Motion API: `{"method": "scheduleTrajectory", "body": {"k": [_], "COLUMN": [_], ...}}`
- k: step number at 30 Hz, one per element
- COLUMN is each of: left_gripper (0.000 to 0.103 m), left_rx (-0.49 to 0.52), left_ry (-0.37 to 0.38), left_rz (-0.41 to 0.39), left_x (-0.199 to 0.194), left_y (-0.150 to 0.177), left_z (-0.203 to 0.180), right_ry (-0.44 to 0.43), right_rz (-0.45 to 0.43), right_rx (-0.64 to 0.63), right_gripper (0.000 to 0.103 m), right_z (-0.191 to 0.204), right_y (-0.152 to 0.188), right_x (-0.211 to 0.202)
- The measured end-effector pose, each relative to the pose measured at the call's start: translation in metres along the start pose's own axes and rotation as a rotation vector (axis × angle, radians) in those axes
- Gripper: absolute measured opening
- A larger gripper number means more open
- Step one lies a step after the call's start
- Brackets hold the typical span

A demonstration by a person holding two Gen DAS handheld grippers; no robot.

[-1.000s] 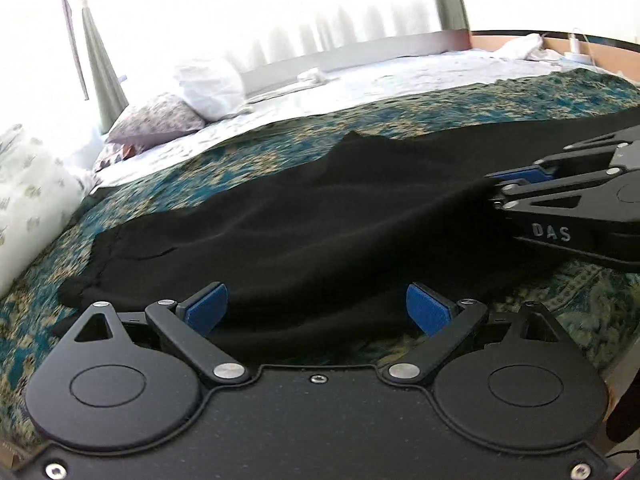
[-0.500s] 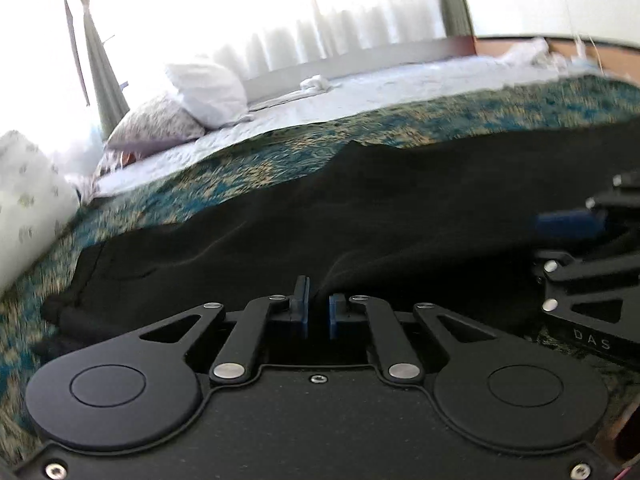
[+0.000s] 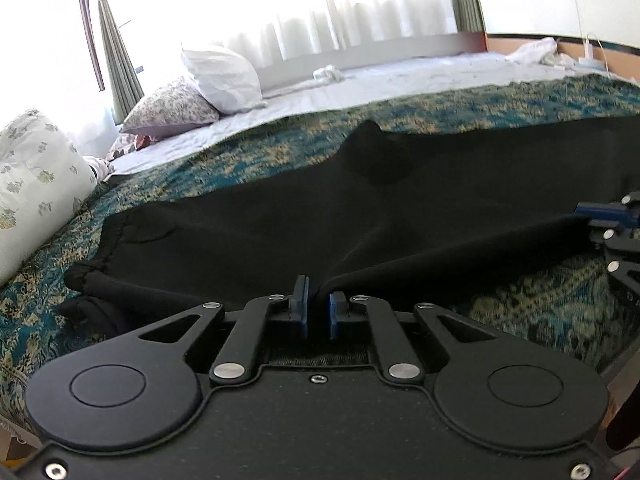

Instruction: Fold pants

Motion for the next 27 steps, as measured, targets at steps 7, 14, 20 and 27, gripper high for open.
{"method": "scheduleTrajectory", "body": {"k": [7, 14, 20, 27], "left_gripper": [0.015, 0.044, 0.046, 0.026], "left_rx": [0.007, -0.042, -0.23, -0.231], "left_ry": [-0.001, 0.069, 0.198, 0.061], "left_rz": [0.015, 0.003, -0.086, 0.057], "left_x": [-0.004, -0.03, -0.039, 0.031], "left_y": [0.008, -0.007, -0.049, -0.014], "left_z": [-0.002, 0.005, 0.001, -0.022], "right_ry": [0.013, 0.029, 0.04, 0.111], "right_rz": [-0.009, -0.009, -0.019, -0.023], "right_rx": [-0.016, -0.025, -0.014, -0.013], "right_gripper": [0.012, 0.012, 0.012, 0.032], "right_z": [0.0, 0.002, 0.004, -0.011], "right_y": [0.003, 0.009, 0.01, 0.014], "right_x": [-0.006, -0.004, -0.004, -0.002]}}
Point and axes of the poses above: each gripper's, at about its wrist camera, not at the fingertips, and x roughly the way its jaws point, z to its left, y to its underside, the point moved 10 cm from there along x, roughly the way its jaws point, and after that the axes turned 2 degrees about -z, right-handed, at the moved point
